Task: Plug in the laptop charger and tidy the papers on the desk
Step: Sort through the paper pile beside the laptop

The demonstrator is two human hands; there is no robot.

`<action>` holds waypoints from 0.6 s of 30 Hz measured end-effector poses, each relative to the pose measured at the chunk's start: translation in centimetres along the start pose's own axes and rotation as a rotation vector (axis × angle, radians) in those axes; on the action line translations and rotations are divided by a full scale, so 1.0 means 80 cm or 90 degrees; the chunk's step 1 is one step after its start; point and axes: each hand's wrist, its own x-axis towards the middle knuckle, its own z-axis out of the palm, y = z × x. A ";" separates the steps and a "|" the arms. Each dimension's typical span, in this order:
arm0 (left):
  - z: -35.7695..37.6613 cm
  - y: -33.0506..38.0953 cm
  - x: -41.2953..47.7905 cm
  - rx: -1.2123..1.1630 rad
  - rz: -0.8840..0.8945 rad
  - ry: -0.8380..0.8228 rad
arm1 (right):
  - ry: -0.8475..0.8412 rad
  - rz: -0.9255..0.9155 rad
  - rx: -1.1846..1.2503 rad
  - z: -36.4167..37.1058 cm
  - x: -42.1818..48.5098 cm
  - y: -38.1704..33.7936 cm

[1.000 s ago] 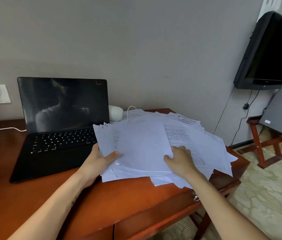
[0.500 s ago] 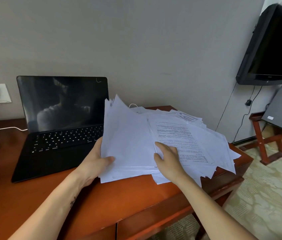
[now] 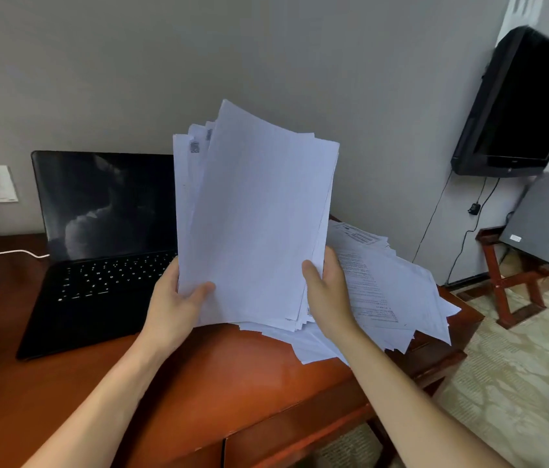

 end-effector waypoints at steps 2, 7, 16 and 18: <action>0.000 0.000 -0.001 -0.012 0.009 0.018 | 0.055 -0.042 -0.009 0.005 -0.007 0.005; 0.003 0.001 -0.003 -0.035 0.018 0.037 | 0.100 -0.041 -0.021 0.021 -0.023 0.013; 0.002 0.000 -0.005 -0.043 0.060 0.046 | 0.094 -0.052 0.001 0.026 -0.018 0.007; 0.002 0.001 -0.004 -0.044 0.065 0.046 | 0.099 -0.035 -0.002 0.030 -0.020 0.007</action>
